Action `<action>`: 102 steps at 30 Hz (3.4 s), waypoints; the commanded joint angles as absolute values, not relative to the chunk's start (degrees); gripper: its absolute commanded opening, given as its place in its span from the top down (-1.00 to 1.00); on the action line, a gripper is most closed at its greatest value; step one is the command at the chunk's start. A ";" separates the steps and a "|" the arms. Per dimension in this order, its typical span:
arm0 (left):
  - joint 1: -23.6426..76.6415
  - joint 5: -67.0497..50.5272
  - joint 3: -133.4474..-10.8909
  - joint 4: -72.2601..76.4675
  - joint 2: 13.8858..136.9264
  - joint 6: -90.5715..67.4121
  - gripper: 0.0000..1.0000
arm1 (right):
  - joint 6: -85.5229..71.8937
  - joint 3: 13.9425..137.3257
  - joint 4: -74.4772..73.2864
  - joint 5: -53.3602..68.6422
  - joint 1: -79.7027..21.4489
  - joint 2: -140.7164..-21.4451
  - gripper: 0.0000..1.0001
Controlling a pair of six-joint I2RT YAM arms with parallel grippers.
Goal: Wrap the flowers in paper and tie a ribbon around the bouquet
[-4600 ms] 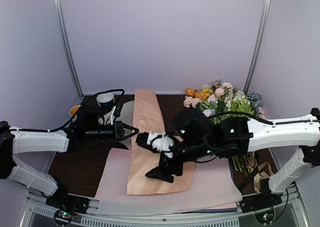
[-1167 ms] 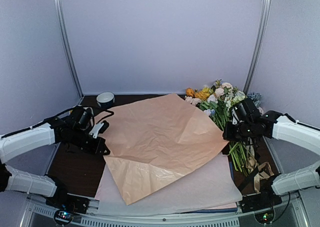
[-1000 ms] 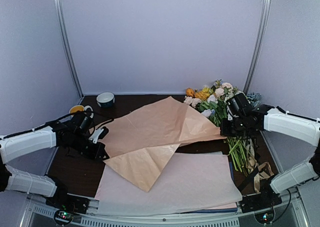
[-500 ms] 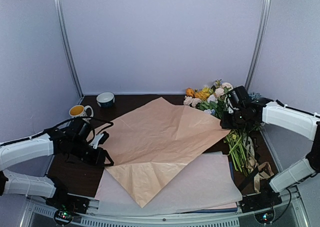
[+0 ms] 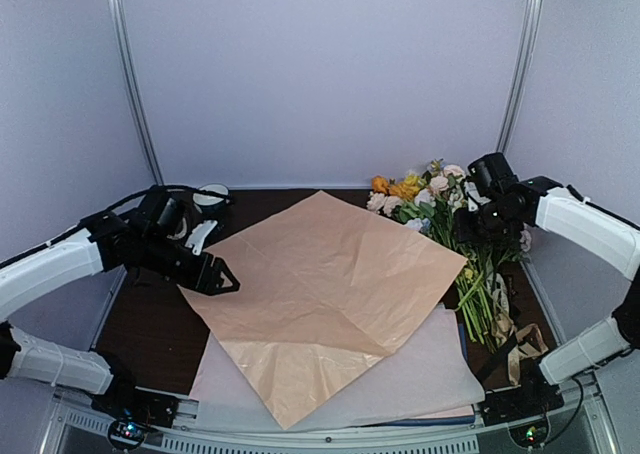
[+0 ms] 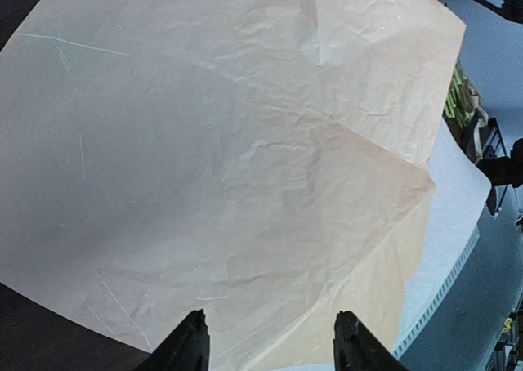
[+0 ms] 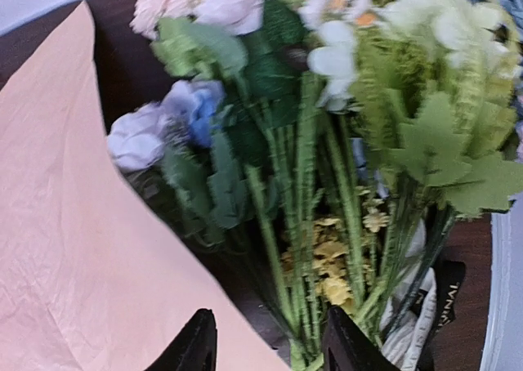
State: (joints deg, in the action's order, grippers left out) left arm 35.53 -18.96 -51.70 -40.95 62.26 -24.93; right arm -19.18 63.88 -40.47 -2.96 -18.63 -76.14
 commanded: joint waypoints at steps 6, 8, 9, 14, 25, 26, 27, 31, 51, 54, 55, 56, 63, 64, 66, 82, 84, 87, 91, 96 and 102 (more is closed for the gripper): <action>33.38 -16.69 -57.62 -36.62 79.06 -18.46 -0.06 | -13.65 70.66 -40.40 4.81 -38.43 -88.68 0.18; 33.35 -17.33 -54.61 -35.32 82.90 -18.59 -0.02 | -12.90 71.79 -38.51 9.06 -43.14 -92.54 0.17; 33.32 -17.31 -52.75 -33.66 84.28 -19.49 -0.01 | -12.13 72.60 -38.70 9.73 -45.38 -94.99 0.17; 33.33 -18.20 -44.91 -25.06 86.50 -24.50 0.01 | -9.49 74.31 -39.56 6.39 -51.33 -105.89 0.14; 33.10 -18.48 -47.00 -23.45 78.98 -26.00 -0.11 | -14.09 81.72 -49.52 -4.01 -40.38 -92.49 0.29; 33.08 -18.04 -48.86 -24.97 78.18 -24.77 -0.17 | -15.63 80.19 -49.34 -3.81 -36.69 -89.89 0.30; 33.07 -16.74 -50.71 -26.79 77.60 -22.67 -0.25 | -16.92 78.29 -48.64 -3.95 -32.95 -87.24 0.31; 32.85 -10.94 -59.25 -33.03 78.17 -15.75 -0.62 | -20.40 69.93 -45.44 -2.51 -17.78 -81.31 0.26; 28.13 -10.04 -67.84 -31.30 83.89 -8.20 -0.84 | -19.46 66.41 -39.10 -7.90 -6.15 -96.30 0.53; 28.13 -9.86 -67.68 -31.30 84.02 -7.78 -0.84 | -19.19 66.28 -37.96 -7.99 -6.11 -97.05 0.70; 28.13 -9.77 -67.74 -31.29 84.07 -7.64 -0.84 | -19.00 66.38 -37.50 -7.56 -6.05 -97.16 0.70; 28.13 -9.71 -67.84 -31.29 84.11 -7.50 -0.84 | -18.79 66.61 -37.57 -7.21 -6.08 -97.31 0.70; 28.13 -9.69 -67.68 -31.28 83.95 -7.16 -0.84 | -17.37 67.15 -37.72 -8.30 -5.72 -98.06 1.00; 28.08 -9.70 -67.61 -31.24 83.77 -7.15 -0.84 | -16.65 67.49 -38.11 -9.17 -5.71 -97.71 1.00; 28.11 -9.76 -67.30 -30.72 83.32 -7.07 -0.84 | -15.38 68.20 -38.67 -12.17 -5.71 -95.60 1.00; 28.85 -19.20 -61.73 -19.25 73.17 -3.30 -0.71 | -6.97 60.35 -14.24 -1.93 -6.79 -46.37 1.00; 31.05 -22.32 -60.75 -16.26 70.63 -2.42 -0.66 | -11.59 60.03 -12.65 10.04 -7.83 -45.90 1.00; 36.61 -25.30 -59.42 -9.87 67.74 -2.20 -0.66 | -21.48 57.01 -5.13 21.23 -14.30 -47.66 1.00; 41.61 -33.97 -56.62 6.06 68.66 -10.49 -0.66 | -24.69 53.44 10.65 23.01 -31.17 -53.12 1.00; 43.96 -37.97 -55.19 20.24 74.87 -20.44 -0.61 | -29.84 54.91 22.01 24.33 -42.48 -64.77 1.00; 45.60 -41.17 -53.61 26.34 80.91 -25.17 -0.47 | -30.03 58.64 23.29 24.12 -49.70 -76.58 1.00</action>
